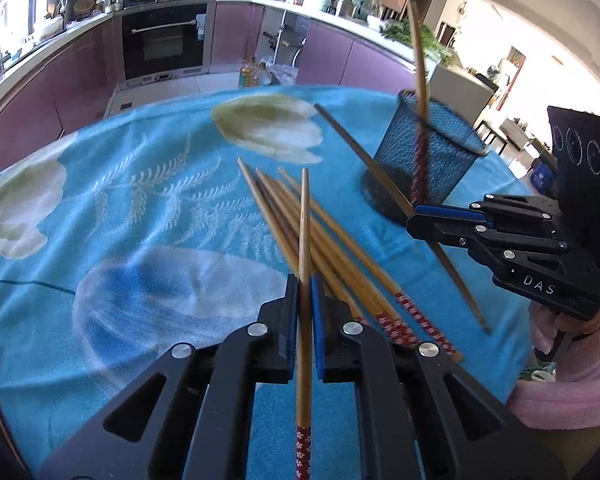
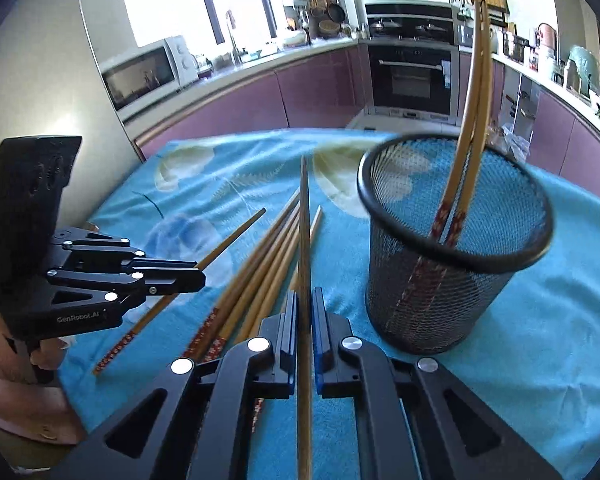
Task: Organize utensils
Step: 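Lift the left tool's chopstick over the mesh cup while the right tool carries its chopstick there, then drop the left tool's chopstick into the cup and open while the right tool releases its chopstick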
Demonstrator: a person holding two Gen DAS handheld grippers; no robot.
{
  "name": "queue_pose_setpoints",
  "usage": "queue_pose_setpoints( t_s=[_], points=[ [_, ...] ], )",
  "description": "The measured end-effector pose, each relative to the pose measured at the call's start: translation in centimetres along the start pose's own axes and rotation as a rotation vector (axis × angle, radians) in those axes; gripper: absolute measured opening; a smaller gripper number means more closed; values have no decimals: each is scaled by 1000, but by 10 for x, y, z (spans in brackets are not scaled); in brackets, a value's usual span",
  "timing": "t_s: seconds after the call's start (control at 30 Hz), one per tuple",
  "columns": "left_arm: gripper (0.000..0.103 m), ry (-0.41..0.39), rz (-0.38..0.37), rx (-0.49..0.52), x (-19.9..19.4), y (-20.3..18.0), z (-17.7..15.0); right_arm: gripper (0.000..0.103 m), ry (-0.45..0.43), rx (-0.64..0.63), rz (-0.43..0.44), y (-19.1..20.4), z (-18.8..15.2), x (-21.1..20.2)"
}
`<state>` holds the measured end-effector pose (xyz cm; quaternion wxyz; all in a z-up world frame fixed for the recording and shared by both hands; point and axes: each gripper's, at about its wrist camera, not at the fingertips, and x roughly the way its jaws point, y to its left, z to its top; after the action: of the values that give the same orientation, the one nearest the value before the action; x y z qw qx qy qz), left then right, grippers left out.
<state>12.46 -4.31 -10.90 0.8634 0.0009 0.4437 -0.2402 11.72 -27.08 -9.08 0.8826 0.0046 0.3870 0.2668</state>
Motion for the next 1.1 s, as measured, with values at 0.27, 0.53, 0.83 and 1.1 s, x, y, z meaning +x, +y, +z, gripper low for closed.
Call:
queue_pose_setpoints(
  t_s=[0.27,0.53,0.83,1.1],
  points=[
    [7,-126,-95,27,-47,-16,21,6,-130,14,2,-3,10,-44],
    [7,-214,-168,47,-82,-28,36,6,-213,25,-8,-12,17,-71],
    [7,-312,-231,44,-97,-41,73,6,-312,44,-27,-28,39,-101],
    [7,-384,-247,73,-111,-62,113,6,-385,51,-39,-42,57,-118]
  ],
)
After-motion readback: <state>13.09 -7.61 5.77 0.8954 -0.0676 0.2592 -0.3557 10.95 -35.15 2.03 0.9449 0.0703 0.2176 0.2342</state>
